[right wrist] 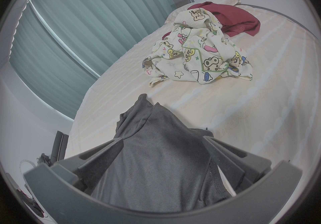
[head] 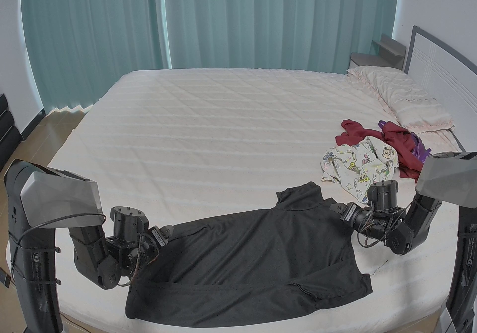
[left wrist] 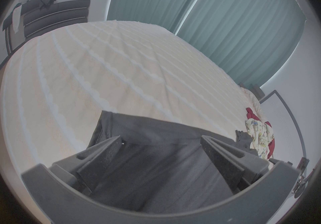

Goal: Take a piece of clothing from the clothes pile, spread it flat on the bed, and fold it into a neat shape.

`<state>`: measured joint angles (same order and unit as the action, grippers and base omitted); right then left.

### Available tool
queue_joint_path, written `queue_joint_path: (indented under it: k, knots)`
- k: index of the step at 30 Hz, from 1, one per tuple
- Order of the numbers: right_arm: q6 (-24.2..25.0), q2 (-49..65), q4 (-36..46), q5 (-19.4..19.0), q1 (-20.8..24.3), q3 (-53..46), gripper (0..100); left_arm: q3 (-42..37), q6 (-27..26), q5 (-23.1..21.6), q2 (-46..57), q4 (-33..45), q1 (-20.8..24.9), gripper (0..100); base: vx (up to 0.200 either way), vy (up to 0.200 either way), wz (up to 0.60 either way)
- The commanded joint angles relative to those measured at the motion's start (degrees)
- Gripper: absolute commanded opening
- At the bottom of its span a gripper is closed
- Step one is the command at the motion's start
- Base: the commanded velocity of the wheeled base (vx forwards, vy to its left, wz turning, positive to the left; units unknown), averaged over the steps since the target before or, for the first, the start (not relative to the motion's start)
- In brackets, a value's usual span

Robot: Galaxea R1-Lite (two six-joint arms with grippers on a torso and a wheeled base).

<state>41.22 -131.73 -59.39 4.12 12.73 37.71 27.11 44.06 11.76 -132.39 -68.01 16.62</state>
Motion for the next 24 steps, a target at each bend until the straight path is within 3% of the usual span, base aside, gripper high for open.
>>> queue_joint_path:
  k: [1, 12, 17, 24]
  knots:
    - [0.0, -0.1, 0.0, 0.0, 0.0, 0.0, 100, -0.1, -0.1, 0.1, -2.3, 0.2, 0.8, 100, 0.0, 0.0, 0.0]
    - [0.0, -0.5, -0.1, 0.0, 0.1, 0.0, 100, 3.4, -0.6, 0.3, -5.7, 4.3, 0.4, 100, 0.0, 0.0, 0.0]
    - [-0.1, -0.3, 0.0, 0.1, 0.1, 0.3, 100, 8.6, -4.6, 3.2, -8.2, 6.1, -1.1, 100, 0.0, 0.0, 0.0]
    - [-0.1, -0.5, -0.1, 0.1, 0.0, 0.1, 100, 17.6, -4.6, 3.4, -8.2, 6.3, -6.5, 100, 0.0, 0.0, 0.0]
